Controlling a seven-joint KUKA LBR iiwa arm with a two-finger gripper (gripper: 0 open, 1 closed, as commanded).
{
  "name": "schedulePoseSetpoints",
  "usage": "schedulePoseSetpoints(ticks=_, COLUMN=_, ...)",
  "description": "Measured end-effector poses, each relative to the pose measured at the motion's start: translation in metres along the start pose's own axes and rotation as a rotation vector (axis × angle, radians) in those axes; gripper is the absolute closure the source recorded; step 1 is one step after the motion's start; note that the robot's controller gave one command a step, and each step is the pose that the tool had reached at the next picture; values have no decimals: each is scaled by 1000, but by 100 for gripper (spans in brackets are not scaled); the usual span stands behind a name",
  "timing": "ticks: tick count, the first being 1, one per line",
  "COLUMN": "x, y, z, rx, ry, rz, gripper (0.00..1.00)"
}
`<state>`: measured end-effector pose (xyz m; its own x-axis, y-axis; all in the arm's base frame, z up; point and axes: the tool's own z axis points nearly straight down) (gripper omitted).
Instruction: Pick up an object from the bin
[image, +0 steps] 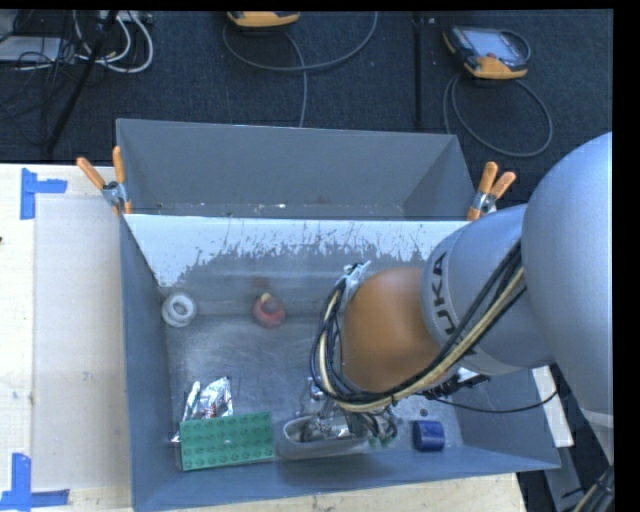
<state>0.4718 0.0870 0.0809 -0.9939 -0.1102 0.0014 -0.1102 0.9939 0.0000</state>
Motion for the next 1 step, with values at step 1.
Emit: schedulePoseSetpoints(ticks=1, x=-6, y=-2, z=-157, rx=0, ry=-8, rz=-62, gripper=100)
